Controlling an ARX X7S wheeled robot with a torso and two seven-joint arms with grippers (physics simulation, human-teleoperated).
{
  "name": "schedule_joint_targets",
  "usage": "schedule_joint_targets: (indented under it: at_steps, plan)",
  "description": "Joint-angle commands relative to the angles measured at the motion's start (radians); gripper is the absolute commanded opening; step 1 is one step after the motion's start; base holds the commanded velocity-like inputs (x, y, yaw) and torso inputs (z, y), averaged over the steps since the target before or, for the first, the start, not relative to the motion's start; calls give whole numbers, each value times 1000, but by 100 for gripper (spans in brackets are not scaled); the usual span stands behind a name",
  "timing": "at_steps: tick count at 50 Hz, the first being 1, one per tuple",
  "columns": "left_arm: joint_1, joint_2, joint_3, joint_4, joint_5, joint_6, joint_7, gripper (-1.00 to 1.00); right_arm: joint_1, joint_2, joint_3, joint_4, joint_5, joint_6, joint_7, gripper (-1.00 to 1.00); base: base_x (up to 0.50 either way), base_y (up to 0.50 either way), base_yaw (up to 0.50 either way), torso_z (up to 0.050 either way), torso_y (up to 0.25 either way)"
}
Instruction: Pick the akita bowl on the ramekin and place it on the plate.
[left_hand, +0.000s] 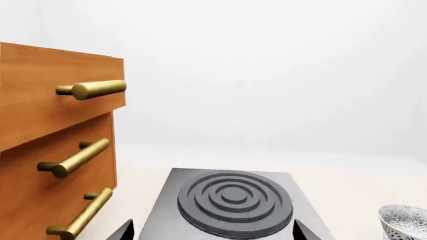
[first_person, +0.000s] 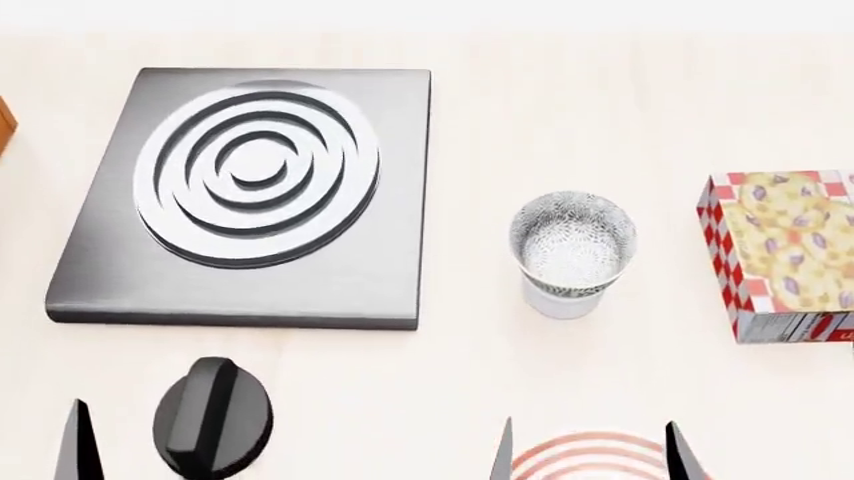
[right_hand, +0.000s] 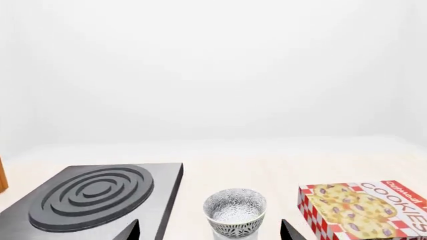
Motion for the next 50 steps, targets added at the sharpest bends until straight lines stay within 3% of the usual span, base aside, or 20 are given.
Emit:
schedule_joint_targets:
  at_steps: [1,14,31,39,45,50]
  plan:
    - [-12,-1,6,-15,-6,16,-6,100,0,7,-6,0,1,-1,8,100,0,0,0,0,-250]
    - [-24,-2,13,3,7,-53,-40,100,3,18,-12,0,7,-2,20,100,0,0,0,0,-10]
    - [-25,-15,31,-34,-2,-34,-34,100,5,46,-12,-8,46,-52,7,100,0,0,0,0,0]
    - [-28,-21,33,-38,-6,-38,-38,100,221,108,20,-47,44,179,-4,100,0,0,0,0,0]
    - [-34,-21,32,-50,-16,-31,-39,100,400,192,110,-5,325,328,-138,100,0,0,0,0,0]
    - [-42,-25,17,-52,-55,-41,-36,100,580,257,82,35,406,489,-179,100,0,0,0,0,0]
